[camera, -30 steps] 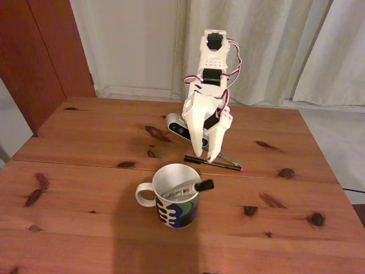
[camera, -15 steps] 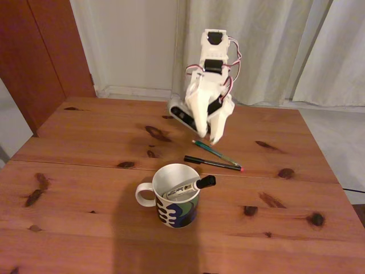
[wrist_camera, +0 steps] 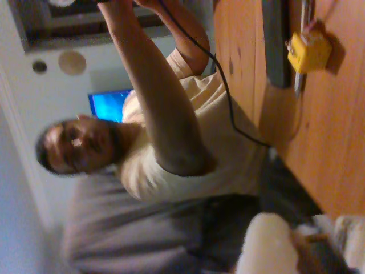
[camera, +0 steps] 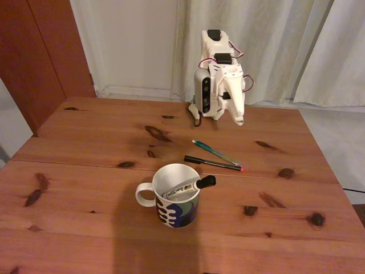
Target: Clean up the desk and place the pens and markers into the cup
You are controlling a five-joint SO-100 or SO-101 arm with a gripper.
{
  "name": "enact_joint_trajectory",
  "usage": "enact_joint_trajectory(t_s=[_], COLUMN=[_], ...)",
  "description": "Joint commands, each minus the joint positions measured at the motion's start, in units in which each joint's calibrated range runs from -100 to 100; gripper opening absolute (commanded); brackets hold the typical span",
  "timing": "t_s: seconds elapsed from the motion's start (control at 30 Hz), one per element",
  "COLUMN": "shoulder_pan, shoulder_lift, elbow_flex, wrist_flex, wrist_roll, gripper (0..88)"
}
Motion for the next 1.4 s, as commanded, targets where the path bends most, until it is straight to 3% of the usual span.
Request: enact_joint_trajectory(t_s=[0.0, 0.2, 0.43, 0.5, 0.93, 1.13, 1.37], shoulder_pan=[-0.69, -0.69, -1.49, -1.57, 0.6, 1.4, 1.48], shoulder_lift=[-5.17, -9.22, -11.13, -11.13, -11.21, -11.29, -18.66], elbow_flex=[1.05, 3.31, 6.01, 7.73, 12.15, 12.69, 7.73], wrist_flex=[-1.21, -1.73, -1.81, -1.81, -1.81, -0.01, 25.37], wrist_roll=[4.61, 14.87, 37.82, 40.7, 50.34, 49.92, 50.23], gripper=[9.4, 9.4, 9.4, 9.4, 9.4, 9.3, 9.4])
